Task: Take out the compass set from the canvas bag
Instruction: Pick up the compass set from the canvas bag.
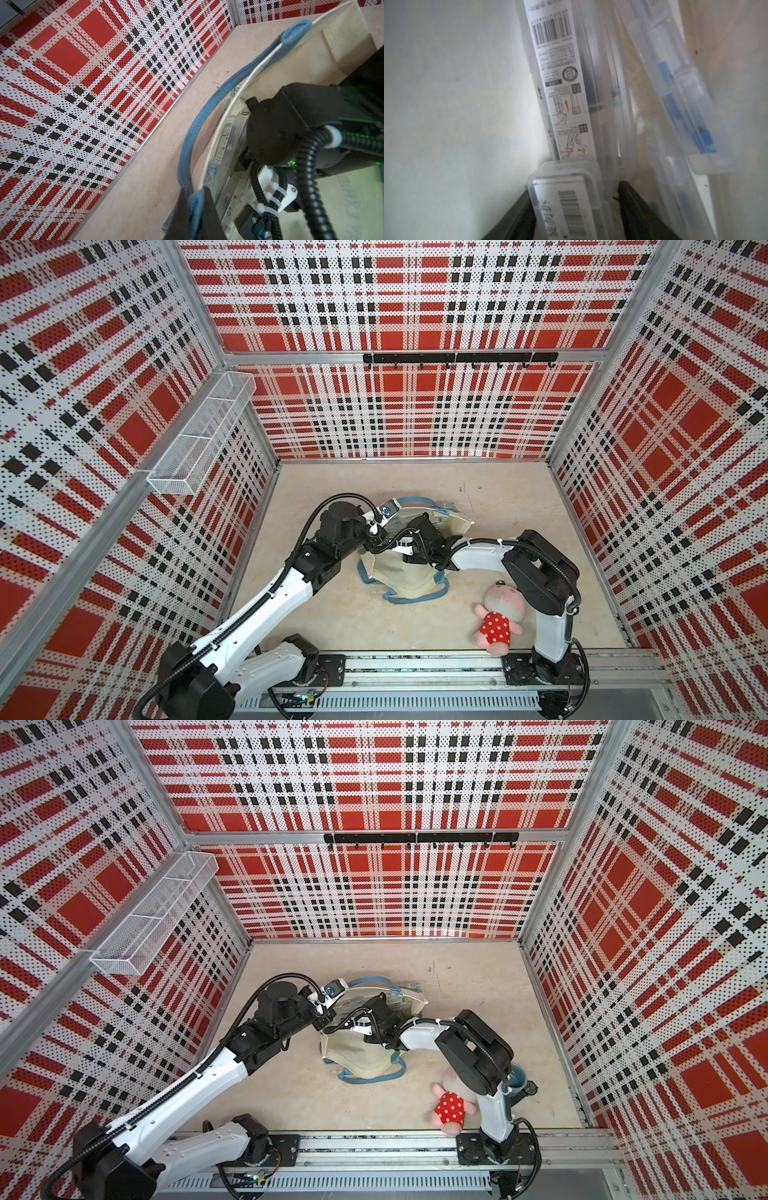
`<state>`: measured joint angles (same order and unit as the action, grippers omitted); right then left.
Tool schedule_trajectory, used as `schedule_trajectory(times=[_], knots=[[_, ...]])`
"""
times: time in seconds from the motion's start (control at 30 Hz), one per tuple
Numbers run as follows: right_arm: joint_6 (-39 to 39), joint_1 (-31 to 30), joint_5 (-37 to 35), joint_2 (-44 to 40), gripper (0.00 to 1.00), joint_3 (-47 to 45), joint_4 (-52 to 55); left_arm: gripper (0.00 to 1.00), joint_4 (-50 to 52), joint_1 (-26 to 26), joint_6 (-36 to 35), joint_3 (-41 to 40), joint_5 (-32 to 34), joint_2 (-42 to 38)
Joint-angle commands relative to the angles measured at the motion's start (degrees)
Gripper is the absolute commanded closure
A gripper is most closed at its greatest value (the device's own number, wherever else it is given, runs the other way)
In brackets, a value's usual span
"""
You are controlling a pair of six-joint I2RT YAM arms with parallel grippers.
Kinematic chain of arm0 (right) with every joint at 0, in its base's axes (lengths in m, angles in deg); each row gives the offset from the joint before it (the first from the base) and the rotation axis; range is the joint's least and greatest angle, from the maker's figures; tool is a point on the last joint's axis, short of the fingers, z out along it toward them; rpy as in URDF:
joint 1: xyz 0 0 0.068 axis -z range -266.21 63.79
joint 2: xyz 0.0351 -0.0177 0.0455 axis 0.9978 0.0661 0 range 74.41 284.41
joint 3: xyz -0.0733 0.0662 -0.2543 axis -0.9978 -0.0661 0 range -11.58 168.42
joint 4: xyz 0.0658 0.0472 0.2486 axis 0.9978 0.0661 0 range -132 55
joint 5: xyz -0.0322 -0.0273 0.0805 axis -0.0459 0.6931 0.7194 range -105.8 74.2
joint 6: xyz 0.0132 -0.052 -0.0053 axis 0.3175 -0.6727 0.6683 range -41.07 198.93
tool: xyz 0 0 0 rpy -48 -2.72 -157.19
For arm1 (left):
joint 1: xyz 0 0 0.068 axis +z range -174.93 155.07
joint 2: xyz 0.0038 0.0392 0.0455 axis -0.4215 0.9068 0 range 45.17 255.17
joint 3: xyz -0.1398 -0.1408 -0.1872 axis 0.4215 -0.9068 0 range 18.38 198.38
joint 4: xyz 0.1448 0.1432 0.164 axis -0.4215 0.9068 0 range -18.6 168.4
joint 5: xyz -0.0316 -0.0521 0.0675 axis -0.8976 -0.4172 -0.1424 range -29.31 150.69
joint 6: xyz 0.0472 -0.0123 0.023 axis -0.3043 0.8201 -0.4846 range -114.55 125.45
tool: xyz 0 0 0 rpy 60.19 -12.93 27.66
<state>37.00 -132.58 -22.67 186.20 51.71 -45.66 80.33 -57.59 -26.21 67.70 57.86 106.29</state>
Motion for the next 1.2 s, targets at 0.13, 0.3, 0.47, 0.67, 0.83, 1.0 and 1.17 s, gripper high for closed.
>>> schedule_trajectory(times=[0.13,0.3,0.47,0.67,0.83,1.0,1.17], knots=[[1.6,1.0,1.1,1.0,0.48,2.3,4.6,1.0,-6.4,-0.8,1.8,0.0,1.0,-2.2],[2.3,0.8,2.4,-2.2,0.55,1.4,5.3,1.0,-7.2,-1.0,2.4,0.0,1.2,-2.2],[2.4,0.3,2.7,-4.9,0.6,1.5,5.8,1.0,-7.8,-1.0,3.0,0.0,1.6,-2.1],[2.3,-0.7,2.5,-8.3,0.62,1.7,6.6,1.0,-9.0,-1.1,4.0,0.0,3.1,-2.3],[2.7,-1.3,3.3,-11.3,0.63,1.3,6.6,1.0,-9.6,-1.2,4.1,-0.2,4.4,-1.9],[3.7,-1.7,5.5,-13.2,0.62,1.2,6.7,1.0,-10.2,-1.5,4.6,-0.1,5.4,-1.9],[6.2,-2.0,11.0,-13.1,0.62,1.1,6.6,1.0,-10.6,-2.0,4.9,-0.4,6.6,-2.7]])
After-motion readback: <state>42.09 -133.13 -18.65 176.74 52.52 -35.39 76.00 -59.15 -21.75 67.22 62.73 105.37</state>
